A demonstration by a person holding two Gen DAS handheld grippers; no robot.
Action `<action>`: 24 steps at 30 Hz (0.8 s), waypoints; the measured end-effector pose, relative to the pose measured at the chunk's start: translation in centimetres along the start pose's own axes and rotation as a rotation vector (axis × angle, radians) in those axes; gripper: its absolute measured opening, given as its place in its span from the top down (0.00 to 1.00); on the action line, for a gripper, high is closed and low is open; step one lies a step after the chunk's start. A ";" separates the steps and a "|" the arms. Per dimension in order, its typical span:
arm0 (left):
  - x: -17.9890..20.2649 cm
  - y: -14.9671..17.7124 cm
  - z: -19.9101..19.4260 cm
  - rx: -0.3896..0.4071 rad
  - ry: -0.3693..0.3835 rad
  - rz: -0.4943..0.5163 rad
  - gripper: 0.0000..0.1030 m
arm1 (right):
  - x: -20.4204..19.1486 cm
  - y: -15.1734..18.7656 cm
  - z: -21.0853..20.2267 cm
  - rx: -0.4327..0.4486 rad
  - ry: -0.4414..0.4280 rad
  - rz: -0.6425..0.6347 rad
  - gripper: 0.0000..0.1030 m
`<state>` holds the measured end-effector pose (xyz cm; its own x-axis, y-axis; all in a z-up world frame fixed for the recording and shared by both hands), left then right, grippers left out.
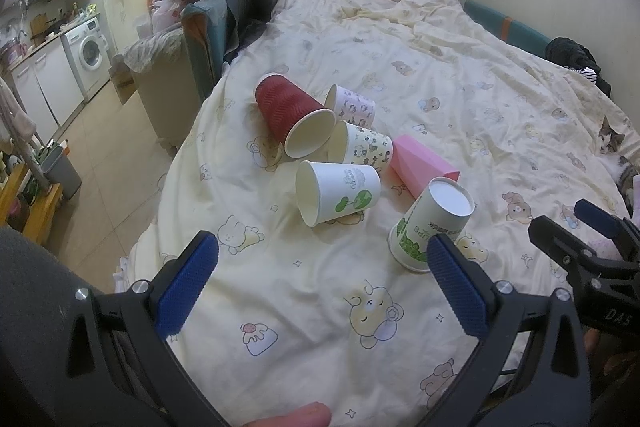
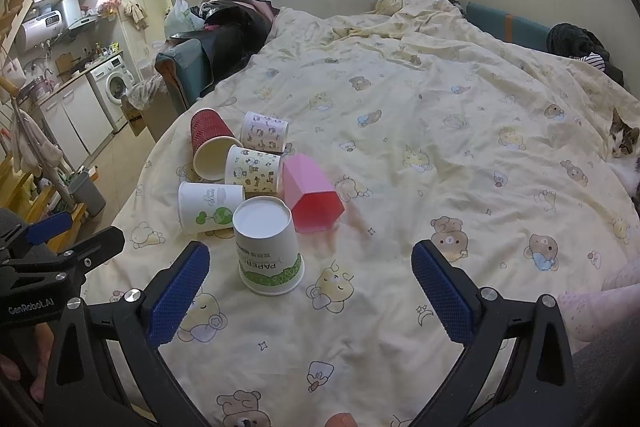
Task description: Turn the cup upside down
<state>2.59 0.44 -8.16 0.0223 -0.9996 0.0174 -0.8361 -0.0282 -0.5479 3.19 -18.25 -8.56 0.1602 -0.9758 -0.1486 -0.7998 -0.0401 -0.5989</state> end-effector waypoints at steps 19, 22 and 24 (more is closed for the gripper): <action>-0.4 0.2 0.3 -0.015 0.002 -0.007 0.00 | -0.5 0.5 0.5 -0.020 -0.016 0.010 0.00; -0.4 0.3 0.4 -0.020 0.006 -0.014 0.00 | -0.8 0.7 0.6 -0.023 -0.019 0.008 0.00; -0.5 0.4 0.5 -0.025 0.005 -0.018 0.00 | -1.1 0.8 0.6 -0.026 -0.024 0.008 0.00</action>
Point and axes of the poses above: each gripper's, at about its wrist camera, not at the fingertips, and z roughly the way its jaws point, x to its right, y to its underside, the point moved 10 cm from there along z, roughly the way its jaws point, and after that the axes turned 11 degrees about -x, right-handed, at the moved point
